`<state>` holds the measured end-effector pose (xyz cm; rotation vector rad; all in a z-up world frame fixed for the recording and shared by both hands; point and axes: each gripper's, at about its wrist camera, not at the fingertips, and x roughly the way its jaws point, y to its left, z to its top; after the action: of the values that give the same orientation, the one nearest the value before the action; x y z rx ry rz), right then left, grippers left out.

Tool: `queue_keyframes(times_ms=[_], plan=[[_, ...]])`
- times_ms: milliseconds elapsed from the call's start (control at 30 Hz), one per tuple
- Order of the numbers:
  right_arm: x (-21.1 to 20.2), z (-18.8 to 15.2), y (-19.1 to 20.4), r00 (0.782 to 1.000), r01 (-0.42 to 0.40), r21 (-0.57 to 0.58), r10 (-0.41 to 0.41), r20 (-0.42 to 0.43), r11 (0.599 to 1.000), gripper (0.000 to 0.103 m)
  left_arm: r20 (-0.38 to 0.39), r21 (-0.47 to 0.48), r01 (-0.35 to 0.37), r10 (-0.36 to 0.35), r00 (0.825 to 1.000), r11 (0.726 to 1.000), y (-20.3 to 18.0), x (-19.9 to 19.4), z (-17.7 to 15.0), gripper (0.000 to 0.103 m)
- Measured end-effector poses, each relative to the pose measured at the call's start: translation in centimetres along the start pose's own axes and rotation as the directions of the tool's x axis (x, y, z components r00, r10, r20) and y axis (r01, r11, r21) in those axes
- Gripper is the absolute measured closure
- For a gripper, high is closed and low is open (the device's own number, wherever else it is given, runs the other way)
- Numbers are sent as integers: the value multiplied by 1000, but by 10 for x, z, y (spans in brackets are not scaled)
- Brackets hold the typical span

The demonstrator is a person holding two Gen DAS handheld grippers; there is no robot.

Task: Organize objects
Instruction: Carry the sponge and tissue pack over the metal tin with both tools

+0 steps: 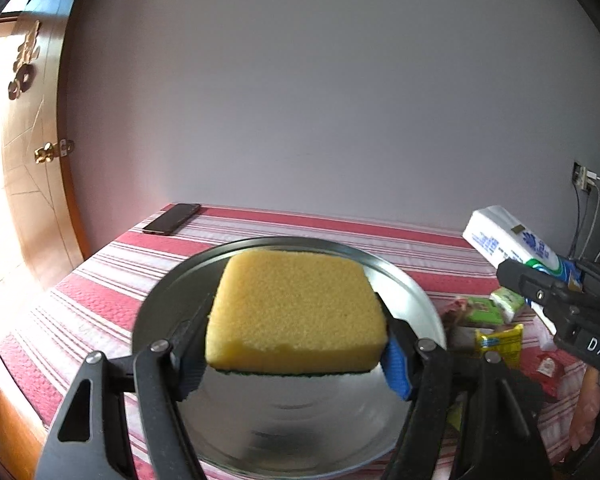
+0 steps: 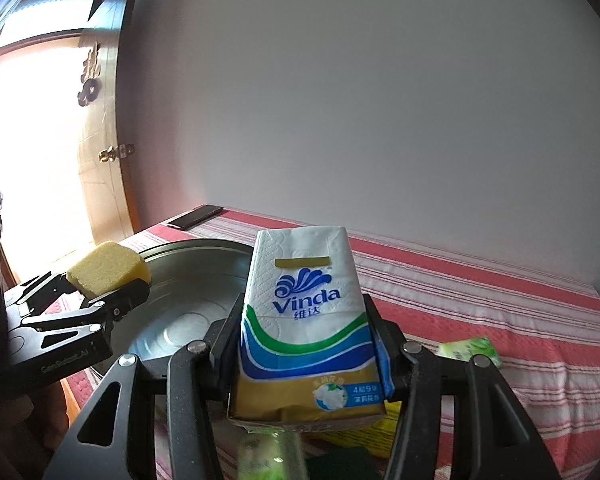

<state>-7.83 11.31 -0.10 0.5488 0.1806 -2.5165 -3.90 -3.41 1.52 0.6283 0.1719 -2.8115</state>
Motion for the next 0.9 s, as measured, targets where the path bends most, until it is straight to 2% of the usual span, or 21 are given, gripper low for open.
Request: queue_keyframes(times_ms=[200, 433, 900], plan=[[20, 9, 16, 999, -39, -13, 38, -32, 999, 49, -16, 5, -43, 43, 999, 999, 22, 10, 5, 32], [51, 23, 38, 992, -87, -26, 85, -93, 996, 49, -72, -4, -61, 60, 996, 998, 45, 26, 10, 32], [105, 30, 61, 974, -107, -41, 97, -205, 993, 49, -139, 12, -92, 93, 986, 996, 66, 57, 23, 31]])
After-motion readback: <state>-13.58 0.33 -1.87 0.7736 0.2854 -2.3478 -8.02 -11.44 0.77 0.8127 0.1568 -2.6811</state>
